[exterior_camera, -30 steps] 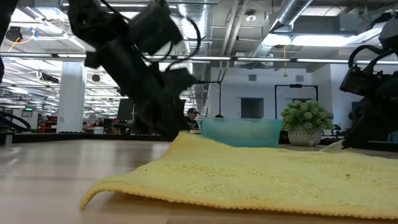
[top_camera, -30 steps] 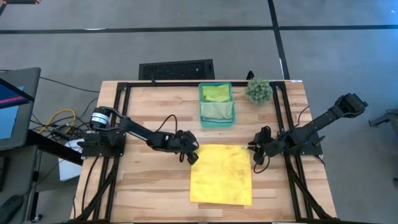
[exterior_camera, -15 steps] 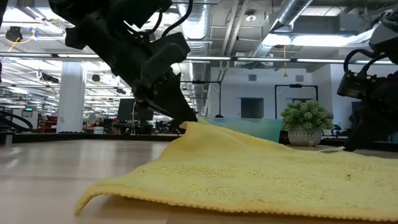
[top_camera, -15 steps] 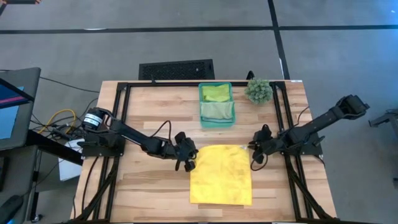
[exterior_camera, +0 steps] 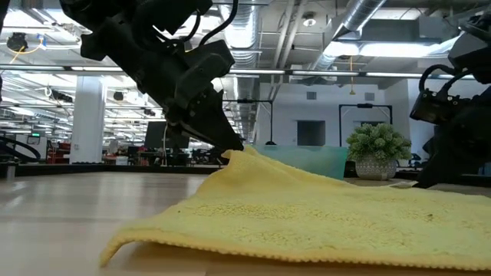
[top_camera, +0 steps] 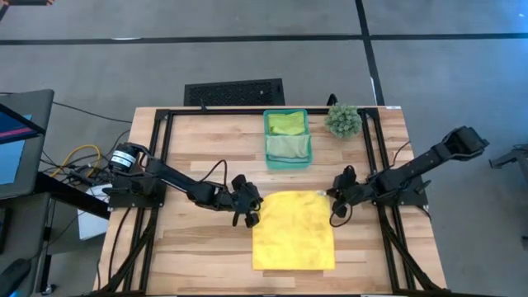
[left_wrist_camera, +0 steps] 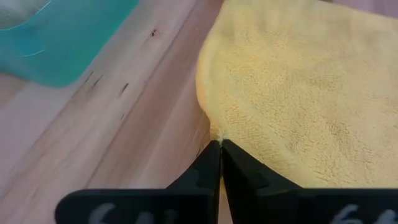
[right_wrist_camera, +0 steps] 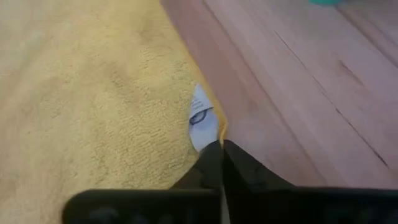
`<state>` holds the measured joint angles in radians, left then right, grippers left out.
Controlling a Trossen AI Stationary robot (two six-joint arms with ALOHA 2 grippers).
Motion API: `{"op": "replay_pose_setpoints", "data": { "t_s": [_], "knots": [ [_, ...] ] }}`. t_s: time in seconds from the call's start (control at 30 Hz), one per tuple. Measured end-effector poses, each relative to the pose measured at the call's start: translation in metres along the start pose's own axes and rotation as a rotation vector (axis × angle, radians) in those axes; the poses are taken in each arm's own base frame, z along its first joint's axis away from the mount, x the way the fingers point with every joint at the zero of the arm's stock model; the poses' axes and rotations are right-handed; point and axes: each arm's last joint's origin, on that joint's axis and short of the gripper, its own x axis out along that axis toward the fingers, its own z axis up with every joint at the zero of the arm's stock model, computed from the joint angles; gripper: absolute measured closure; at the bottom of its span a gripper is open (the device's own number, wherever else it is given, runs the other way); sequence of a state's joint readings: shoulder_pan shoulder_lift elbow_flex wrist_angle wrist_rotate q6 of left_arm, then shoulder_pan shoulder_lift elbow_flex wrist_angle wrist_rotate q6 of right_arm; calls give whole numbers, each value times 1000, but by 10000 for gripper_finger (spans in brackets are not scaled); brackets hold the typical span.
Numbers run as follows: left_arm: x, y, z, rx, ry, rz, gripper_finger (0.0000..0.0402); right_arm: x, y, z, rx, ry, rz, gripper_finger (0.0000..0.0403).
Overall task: Fold microfiber towels
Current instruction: Fold the yellow microfiber cloth
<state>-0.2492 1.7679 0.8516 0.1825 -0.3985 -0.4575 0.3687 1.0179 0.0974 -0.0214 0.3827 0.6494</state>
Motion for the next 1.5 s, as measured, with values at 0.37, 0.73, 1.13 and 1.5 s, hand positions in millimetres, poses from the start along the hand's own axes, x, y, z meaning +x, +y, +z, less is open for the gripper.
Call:
{"op": "replay_pose_setpoints", "data": {
  "t_s": [0.37, 0.73, 1.13, 1.5],
  "knots": [
    [-4, 4, 3, 83, -131, 282, 399, -15, 9, 14, -138, -162, -178, 397],
    [-24, -21, -3, 334, -167, 310, 400, -50, 39, 17, -413, -313, -219, 399],
    [-34, -39, 1, 399, -184, 331, 400, -88, 67, 17, -568, -402, -126, 400],
    [-63, -70, 26, 500, -143, 434, 400, -88, 74, -4, -702, -296, -23, 397]
  ]
}}
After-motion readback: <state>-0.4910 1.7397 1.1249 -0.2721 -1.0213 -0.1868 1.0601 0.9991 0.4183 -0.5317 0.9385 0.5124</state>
